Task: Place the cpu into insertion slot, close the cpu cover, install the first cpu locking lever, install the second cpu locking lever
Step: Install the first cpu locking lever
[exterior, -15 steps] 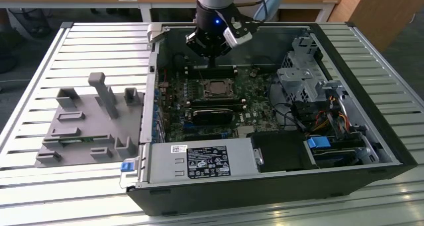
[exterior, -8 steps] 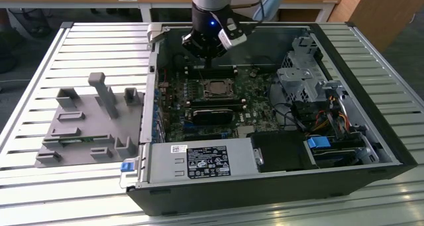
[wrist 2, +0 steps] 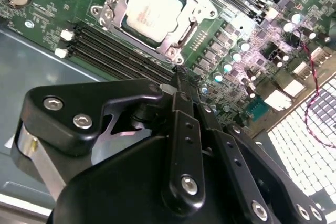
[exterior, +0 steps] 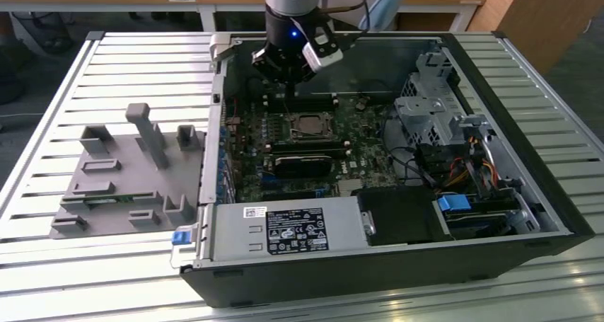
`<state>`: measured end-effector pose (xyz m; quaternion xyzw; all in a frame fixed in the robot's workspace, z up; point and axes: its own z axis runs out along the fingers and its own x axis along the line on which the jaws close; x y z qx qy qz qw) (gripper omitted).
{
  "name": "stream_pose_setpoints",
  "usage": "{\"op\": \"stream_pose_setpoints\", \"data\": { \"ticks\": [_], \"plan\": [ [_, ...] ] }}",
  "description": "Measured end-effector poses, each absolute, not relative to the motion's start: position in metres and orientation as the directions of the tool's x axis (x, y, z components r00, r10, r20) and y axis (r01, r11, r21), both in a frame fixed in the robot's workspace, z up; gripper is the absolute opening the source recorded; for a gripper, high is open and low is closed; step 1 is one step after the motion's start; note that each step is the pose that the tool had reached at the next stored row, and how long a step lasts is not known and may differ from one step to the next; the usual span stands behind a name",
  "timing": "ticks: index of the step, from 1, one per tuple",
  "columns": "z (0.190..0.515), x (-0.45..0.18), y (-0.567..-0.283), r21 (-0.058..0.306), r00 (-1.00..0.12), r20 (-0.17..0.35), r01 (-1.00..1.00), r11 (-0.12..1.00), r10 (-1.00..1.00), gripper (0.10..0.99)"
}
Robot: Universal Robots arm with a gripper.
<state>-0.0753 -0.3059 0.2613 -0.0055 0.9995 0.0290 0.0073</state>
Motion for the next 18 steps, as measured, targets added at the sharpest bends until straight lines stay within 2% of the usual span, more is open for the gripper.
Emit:
{"op": "stream_pose_setpoints", "data": {
  "ticks": [18],
  "plan": [
    [0.257,-0.096,-0.305,0.058,-1.0,-0.016,-0.011,0.998,-0.01,0.106]
  ]
}}
